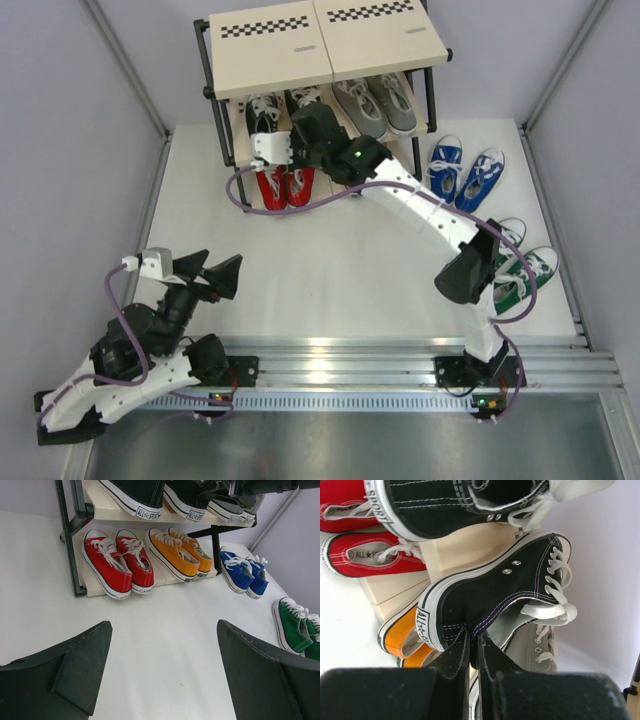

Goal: Place and organize the shoes onto the shoe shelf
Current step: Place the shoe at the shoe shelf.

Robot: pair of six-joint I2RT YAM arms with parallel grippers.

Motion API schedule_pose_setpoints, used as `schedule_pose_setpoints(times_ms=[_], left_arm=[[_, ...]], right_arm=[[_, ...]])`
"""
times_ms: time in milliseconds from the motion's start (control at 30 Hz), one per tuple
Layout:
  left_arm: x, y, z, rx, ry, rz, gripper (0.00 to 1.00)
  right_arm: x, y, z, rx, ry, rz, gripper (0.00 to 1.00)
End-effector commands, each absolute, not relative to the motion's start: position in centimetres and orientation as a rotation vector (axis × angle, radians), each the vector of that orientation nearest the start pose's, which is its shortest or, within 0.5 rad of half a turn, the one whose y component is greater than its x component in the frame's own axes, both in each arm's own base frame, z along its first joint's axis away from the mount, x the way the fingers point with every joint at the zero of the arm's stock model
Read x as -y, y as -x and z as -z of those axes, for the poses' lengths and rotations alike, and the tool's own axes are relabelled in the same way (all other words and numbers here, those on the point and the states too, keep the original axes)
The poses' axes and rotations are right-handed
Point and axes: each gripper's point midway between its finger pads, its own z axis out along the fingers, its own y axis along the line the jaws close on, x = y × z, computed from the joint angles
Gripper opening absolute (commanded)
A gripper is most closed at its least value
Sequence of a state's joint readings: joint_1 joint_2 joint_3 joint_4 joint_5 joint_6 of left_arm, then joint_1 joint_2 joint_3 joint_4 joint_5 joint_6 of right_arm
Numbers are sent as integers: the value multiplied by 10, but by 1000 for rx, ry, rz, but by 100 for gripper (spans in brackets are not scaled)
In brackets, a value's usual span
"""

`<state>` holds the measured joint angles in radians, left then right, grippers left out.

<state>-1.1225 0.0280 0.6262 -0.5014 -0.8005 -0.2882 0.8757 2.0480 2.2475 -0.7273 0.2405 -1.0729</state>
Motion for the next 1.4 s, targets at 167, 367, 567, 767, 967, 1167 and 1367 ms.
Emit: schedule_pose_setpoints(times_ms=[167, 367, 567, 767, 967, 1167, 1367], left_arm=[[70, -162, -292, -1514, 13, 552, 91], [70, -162, -293, -1512, 9, 555, 91], [70, -162, -293, -1512, 8, 557, 91], [71, -162, -292, -1514, 2, 556, 91], [71, -161, -293, -1511, 1, 560, 91], [72, -162, -292, -1513, -3, 558, 91], [72, -161, -293, -1512, -9, 563, 91]], right_arm=[[-393, -445, -398, -1156, 1393, 423, 0], [-400, -449, -391, -1151, 1397, 415, 0], [-401, -450, -388, -1161, 1382, 404, 6], [-402, -449, -386, -1165, 1375, 394, 13], [-407, -446, -381, -1163, 1386, 389, 17], [-408, -443, -374, -1164, 1416, 401, 15], [-399, -434, -371, -1165, 1448, 403, 7]])
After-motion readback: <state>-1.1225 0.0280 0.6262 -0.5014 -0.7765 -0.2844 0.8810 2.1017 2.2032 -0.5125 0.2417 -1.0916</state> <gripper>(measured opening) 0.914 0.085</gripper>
